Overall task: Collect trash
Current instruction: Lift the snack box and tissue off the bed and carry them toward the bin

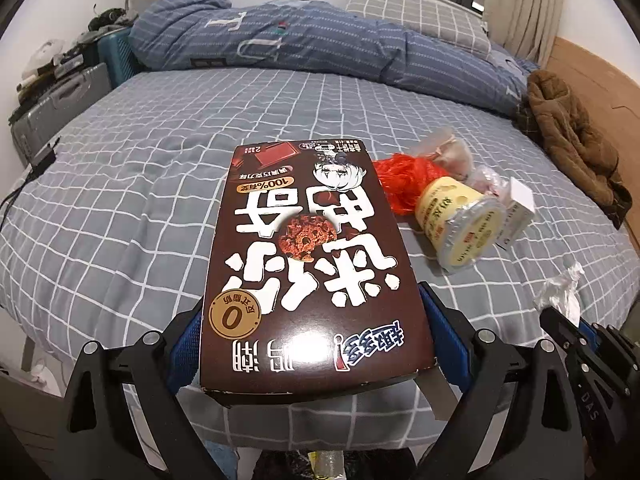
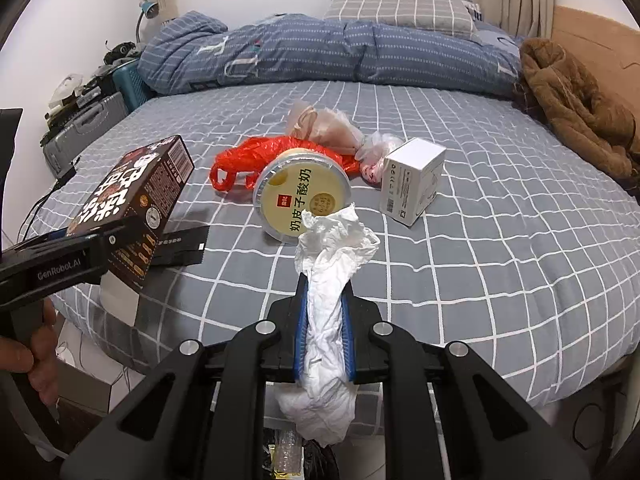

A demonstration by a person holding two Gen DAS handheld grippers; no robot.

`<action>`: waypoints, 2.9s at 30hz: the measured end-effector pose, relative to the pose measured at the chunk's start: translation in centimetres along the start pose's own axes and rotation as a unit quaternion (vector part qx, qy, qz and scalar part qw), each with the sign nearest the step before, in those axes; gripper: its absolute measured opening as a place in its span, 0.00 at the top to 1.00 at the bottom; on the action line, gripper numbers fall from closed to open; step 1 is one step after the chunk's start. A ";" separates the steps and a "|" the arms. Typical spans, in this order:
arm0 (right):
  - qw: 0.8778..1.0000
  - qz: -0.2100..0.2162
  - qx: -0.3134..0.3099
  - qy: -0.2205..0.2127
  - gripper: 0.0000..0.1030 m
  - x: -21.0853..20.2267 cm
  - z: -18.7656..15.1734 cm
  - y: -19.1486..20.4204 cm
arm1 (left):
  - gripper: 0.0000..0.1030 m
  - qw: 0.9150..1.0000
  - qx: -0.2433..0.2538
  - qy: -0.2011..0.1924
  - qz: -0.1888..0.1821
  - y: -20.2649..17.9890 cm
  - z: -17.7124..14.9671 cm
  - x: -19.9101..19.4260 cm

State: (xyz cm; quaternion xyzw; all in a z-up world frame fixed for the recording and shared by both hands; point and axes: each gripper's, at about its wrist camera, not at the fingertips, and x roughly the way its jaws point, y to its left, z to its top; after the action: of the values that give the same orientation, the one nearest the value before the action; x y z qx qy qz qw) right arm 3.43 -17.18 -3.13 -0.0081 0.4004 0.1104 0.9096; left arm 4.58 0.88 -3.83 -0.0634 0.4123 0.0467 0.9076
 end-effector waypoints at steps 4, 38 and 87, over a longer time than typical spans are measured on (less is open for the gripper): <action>1.000 0.001 -0.003 -0.006 0.87 -0.7 -0.4 0.1 | 0.11 1.000 -0.003 0.000 -0.002 0.1 -0.8 -0.9; 1.000 0.010 0.000 -0.009 0.87 -5.9 -5.8 1.1 | 0.11 1.000 0.029 0.002 -0.006 0.1 -8.0 -6.6; 0.992 0.023 0.018 0.125 0.87 -4.7 -16.0 2.6 | 0.11 0.988 0.036 0.145 -0.044 0.5 -21.2 -5.4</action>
State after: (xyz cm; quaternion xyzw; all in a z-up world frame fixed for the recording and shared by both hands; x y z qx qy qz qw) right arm -11.84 -17.20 -10.34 0.0039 0.5130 0.1216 0.8497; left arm -14.75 -2.07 -13.58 -0.0548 0.5376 -0.0181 0.8412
